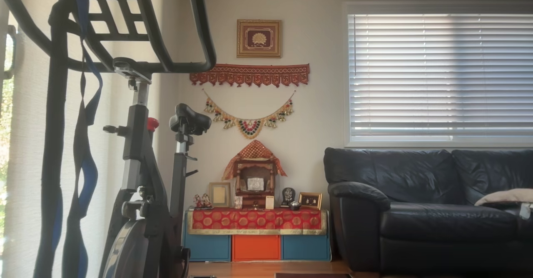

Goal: Sort medicines into box.

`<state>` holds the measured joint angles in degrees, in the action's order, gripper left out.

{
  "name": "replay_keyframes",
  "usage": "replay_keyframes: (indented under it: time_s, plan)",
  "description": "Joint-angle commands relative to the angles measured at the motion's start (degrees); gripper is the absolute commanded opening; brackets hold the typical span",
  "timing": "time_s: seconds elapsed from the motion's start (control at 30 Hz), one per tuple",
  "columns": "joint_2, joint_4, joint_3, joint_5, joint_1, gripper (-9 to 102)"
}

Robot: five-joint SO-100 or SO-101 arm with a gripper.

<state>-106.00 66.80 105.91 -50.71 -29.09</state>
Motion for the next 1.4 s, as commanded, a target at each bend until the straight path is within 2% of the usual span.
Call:
replay_keyframes:
  time_s: [0.0,0.57,1.37]
  plan:
    - [-5.1,0.7,-0.79,-0.7,-0.53,18]
    - [-3.69,-0.62,0.35,-1.67,-0.7,24]
    - [0.18,-3.25,1.32,-2.46,-0.79,22]
